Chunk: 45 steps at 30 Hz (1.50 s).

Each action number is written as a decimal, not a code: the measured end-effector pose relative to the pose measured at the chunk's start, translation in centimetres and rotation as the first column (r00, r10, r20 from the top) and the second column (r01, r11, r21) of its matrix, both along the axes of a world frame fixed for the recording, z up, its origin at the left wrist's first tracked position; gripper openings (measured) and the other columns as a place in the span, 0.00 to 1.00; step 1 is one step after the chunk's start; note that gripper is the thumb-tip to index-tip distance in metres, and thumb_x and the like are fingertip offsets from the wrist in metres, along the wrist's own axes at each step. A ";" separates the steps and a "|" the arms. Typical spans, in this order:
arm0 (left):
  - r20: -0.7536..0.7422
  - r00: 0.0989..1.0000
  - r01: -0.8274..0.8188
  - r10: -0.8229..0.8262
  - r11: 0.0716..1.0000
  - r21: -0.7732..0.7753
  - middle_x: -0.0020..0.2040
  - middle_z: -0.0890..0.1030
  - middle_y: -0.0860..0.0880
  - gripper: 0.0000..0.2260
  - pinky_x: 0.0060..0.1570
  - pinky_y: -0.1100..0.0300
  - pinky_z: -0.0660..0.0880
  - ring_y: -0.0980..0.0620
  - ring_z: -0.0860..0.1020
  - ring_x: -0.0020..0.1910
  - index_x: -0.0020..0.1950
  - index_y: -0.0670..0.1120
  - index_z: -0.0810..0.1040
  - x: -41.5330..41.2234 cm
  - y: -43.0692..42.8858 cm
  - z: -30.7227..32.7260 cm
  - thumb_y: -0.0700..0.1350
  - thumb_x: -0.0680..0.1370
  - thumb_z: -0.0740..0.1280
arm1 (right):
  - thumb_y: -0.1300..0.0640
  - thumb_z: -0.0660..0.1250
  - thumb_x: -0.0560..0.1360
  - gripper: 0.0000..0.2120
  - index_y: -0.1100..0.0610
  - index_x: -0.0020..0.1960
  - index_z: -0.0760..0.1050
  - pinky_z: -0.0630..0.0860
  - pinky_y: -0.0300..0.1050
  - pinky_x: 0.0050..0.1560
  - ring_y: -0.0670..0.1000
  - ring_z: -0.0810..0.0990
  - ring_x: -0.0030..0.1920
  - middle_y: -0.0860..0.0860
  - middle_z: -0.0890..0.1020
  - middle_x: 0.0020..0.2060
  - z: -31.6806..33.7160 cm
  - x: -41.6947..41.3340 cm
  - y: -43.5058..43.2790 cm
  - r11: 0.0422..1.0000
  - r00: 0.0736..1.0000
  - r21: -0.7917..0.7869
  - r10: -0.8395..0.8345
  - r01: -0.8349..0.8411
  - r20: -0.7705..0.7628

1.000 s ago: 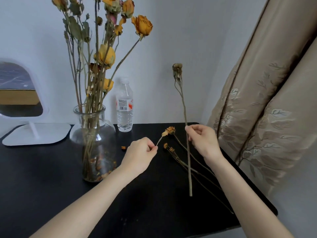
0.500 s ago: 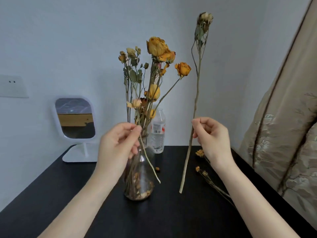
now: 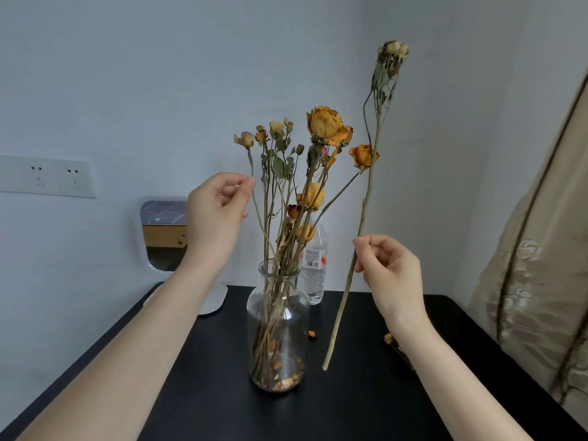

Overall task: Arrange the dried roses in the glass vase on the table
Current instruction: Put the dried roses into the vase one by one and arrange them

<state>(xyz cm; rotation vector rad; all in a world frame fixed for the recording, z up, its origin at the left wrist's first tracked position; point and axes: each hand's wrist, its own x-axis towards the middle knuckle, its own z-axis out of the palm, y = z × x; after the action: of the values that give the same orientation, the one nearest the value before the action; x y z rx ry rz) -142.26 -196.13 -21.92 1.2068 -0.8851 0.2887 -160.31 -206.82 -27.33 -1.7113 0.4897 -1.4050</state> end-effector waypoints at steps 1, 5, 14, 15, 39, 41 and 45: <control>0.022 1.000 -0.012 0.012 1.000 0.017 0.34 0.77 0.57 0.05 0.28 0.72 0.70 0.63 0.74 0.27 0.41 0.57 0.78 0.2 -0.2 -0.2 0.48 0.76 0.67 | 0.57 0.64 0.77 0.06 0.54 0.43 0.77 0.68 0.26 0.29 0.38 0.72 0.25 0.41 0.76 0.23 0.0 -0.1 -0.1 1.000 1.000 -0.003 -0.001 0.001 -0.005; 0.077 0.996 -0.057 0.051 0.995 0.079 0.35 0.77 0.56 0.02 0.28 0.74 0.69 0.61 0.75 0.28 0.44 0.54 0.78 0.5 -0.8 -1.2 0.47 0.76 0.67 | 0.57 0.64 0.77 0.06 0.52 0.42 0.77 0.69 0.27 0.30 0.39 0.73 0.25 0.42 0.76 0.23 0.0 -0.2 -0.3 1.000 1.000 -0.021 -0.013 0.013 -0.015; 0.105 0.994 -0.036 0.003 0.946 0.321 0.34 0.77 0.52 0.02 0.35 0.67 0.69 0.55 0.74 0.33 0.44 0.48 0.80 0.2 -1.6 -3.4 0.45 0.75 0.68 | 0.57 0.64 0.77 0.06 0.53 0.42 0.77 0.69 0.27 0.29 0.39 0.72 0.25 0.43 0.76 0.23 -0.3 -0.2 -0.6 1.000 1.000 -0.013 -0.026 0.026 -0.017; 0.125 0.992 -0.033 -0.015 0.927 0.373 0.33 0.77 0.52 0.03 0.35 0.68 0.69 0.56 0.74 0.33 0.44 0.47 0.81 0.2 -1.6 -3.6 0.44 0.75 0.68 | 0.57 0.64 0.77 0.06 0.53 0.42 0.77 0.69 0.27 0.29 0.39 0.73 0.26 0.44 0.76 0.23 -0.3 -0.2 -0.6 1.000 1.000 -0.009 -0.026 0.026 -0.017; -0.214 0.970 0.217 -0.116 0.811 0.544 0.59 0.72 0.52 0.36 0.54 0.57 0.70 0.52 0.72 0.59 0.64 0.50 0.64 -0.2 -4.4 -7.4 0.61 0.62 0.75 | 0.58 0.64 0.76 0.06 0.54 0.41 0.77 0.69 0.26 0.31 0.40 0.72 0.24 0.45 0.74 0.23 0.8 -0.5 0.3 1.000 0.998 -0.021 0.002 -0.001 0.057; -0.217 0.968 0.231 -0.129 0.797 0.558 0.59 0.74 0.52 0.39 0.51 0.58 0.70 0.52 0.73 0.56 0.67 0.49 0.63 -0.4 -5.3 -7.0 0.61 0.62 0.76 | 0.58 0.64 0.77 0.06 0.54 0.41 0.77 0.69 0.26 0.31 0.40 0.72 0.24 0.45 0.74 0.22 1.2 -0.6 0.4 1.000 0.998 -0.025 0.005 -0.003 0.065; -0.216 0.973 0.191 -0.083 0.817 0.545 0.54 0.76 0.52 0.36 0.48 0.59 0.70 0.52 0.74 0.51 0.65 0.48 0.66 -0.4 -6.2 -6.7 0.55 0.63 0.77 | 0.59 0.64 0.76 0.06 0.56 0.42 0.77 0.69 0.26 0.30 0.41 0.72 0.24 0.45 0.74 0.23 2.2 -0.6 0.3 0.999 0.996 -0.038 0.004 0.000 0.094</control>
<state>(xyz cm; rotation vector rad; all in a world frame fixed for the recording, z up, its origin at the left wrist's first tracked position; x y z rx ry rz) -142.71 -202.34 -28.60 1.6756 -0.9199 -0.2256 -160.94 -206.51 -25.14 -1.6663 0.4115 -1.4948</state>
